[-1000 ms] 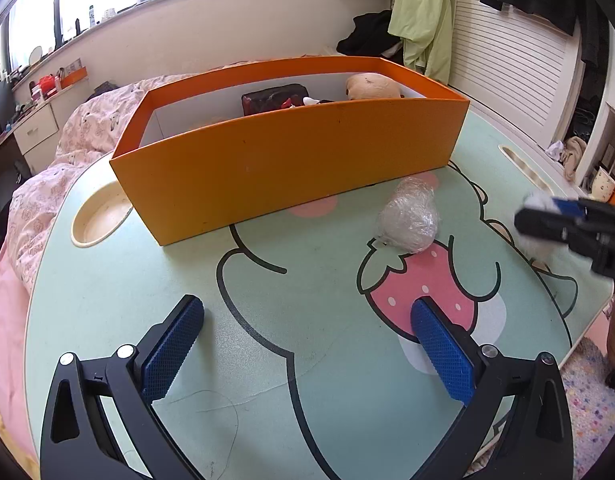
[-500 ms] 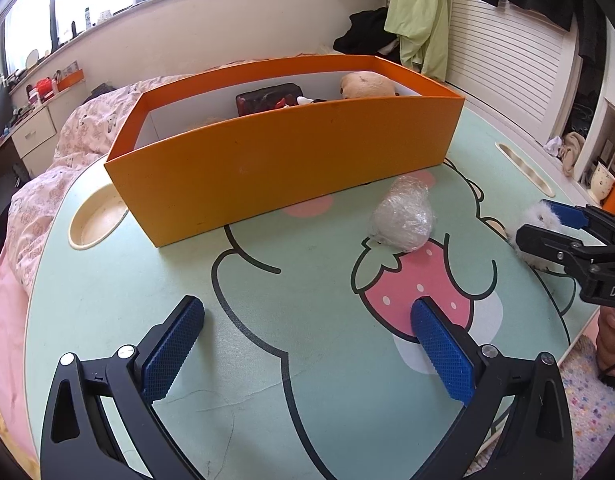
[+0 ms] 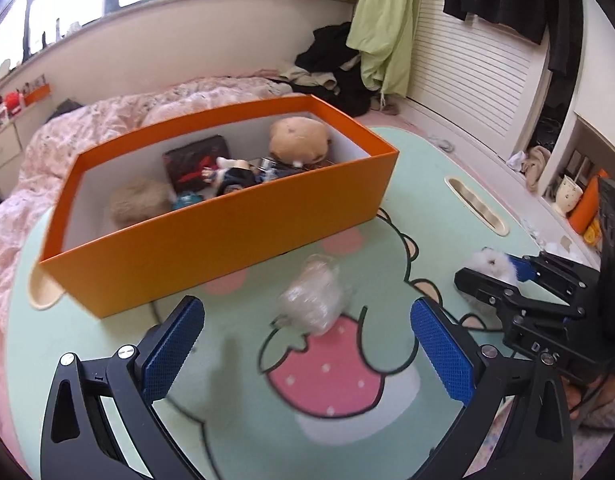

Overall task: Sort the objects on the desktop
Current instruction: 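Grasp the clear plastic bag with the left tool while the right holds the pompom, then lower the pompom and plastic bag into the orange box, open both tools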

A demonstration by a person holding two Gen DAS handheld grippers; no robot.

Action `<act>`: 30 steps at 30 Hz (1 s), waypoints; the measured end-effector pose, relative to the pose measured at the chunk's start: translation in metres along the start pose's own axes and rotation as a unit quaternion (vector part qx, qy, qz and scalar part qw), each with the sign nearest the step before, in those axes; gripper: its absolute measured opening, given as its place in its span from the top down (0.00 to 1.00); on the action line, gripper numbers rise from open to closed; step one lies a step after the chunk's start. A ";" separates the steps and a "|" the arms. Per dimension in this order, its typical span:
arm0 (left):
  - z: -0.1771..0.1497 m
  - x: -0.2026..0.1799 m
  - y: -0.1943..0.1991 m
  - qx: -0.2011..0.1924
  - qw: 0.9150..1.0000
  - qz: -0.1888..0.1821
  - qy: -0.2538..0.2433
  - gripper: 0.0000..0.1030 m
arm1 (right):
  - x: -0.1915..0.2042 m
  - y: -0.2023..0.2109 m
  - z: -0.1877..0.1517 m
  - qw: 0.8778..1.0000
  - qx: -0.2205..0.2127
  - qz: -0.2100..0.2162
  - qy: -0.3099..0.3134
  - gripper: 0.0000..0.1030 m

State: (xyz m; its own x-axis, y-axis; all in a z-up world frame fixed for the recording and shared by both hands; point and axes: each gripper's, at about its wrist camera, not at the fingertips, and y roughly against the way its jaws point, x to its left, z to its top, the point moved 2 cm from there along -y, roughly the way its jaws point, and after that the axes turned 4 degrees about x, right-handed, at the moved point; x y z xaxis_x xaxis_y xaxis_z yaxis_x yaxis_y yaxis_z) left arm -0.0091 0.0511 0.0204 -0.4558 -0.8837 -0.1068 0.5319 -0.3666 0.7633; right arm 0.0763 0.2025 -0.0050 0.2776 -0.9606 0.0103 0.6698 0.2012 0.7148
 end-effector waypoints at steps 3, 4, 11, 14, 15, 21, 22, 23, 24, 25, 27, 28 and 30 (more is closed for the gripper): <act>0.007 -0.003 -0.018 0.015 1.000 0.017 -0.008 0.24 | -0.003 0.001 0.000 1.000 -0.001 0.004 -0.007 0.62; 0.007 -0.003 -0.022 0.019 1.000 0.020 -0.006 0.43 | -0.003 0.001 0.000 1.000 -0.001 0.004 -0.006 0.62; -0.008 0.008 -0.002 0.002 1.000 0.005 0.004 0.69 | 0.005 0.003 0.001 1.000 -0.004 0.000 0.013 0.62; -0.014 0.016 0.018 -0.016 1.000 0.011 0.008 0.69 | 0.012 0.006 0.004 1.000 -0.005 0.013 0.023 0.62; -0.014 0.021 0.026 -0.023 1.000 0.008 0.013 0.69 | 0.015 0.007 0.008 0.999 -0.007 0.024 0.026 0.62; 0.022 0.047 0.066 -0.074 0.997 0.021 0.026 0.69 | 0.040 0.014 0.065 0.994 -0.026 0.098 0.028 0.62; 0.032 0.052 0.069 -0.077 0.996 0.022 0.031 0.69 | 0.046 0.015 0.078 0.993 -0.032 0.107 0.032 0.62; 0.040 0.059 0.070 -0.078 0.996 0.025 0.036 0.69 | 0.052 0.014 0.091 0.992 -0.035 0.113 0.037 0.62; 0.048 0.065 0.069 -0.078 0.996 0.027 0.041 0.69 | 0.057 0.012 0.105 0.992 -0.037 0.117 0.040 0.62; 0.058 0.070 0.067 -0.078 0.996 0.029 0.046 0.69 | 0.063 0.009 0.119 0.991 -0.038 0.121 0.041 0.62; 0.076 0.080 0.057 -0.070 0.995 0.032 0.058 0.69 | 0.072 -0.005 0.146 0.990 -0.029 0.132 0.038 0.62; 0.084 0.086 0.051 -0.066 0.995 0.034 0.069 0.67 | 0.075 -0.013 0.158 0.990 -0.023 0.132 0.034 0.61; 0.098 0.099 0.033 -0.051 0.994 0.034 0.095 0.59 | 0.082 -0.031 0.176 0.991 -0.008 0.128 0.028 0.53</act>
State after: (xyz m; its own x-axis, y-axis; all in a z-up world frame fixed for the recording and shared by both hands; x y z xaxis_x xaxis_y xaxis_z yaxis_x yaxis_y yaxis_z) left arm -0.1065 -0.0196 0.0976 -0.2787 -0.9427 -0.1836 0.6304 -0.3238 0.7055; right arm -0.0430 0.0839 0.0968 0.4782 -0.8651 0.1511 0.5826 0.4413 0.6825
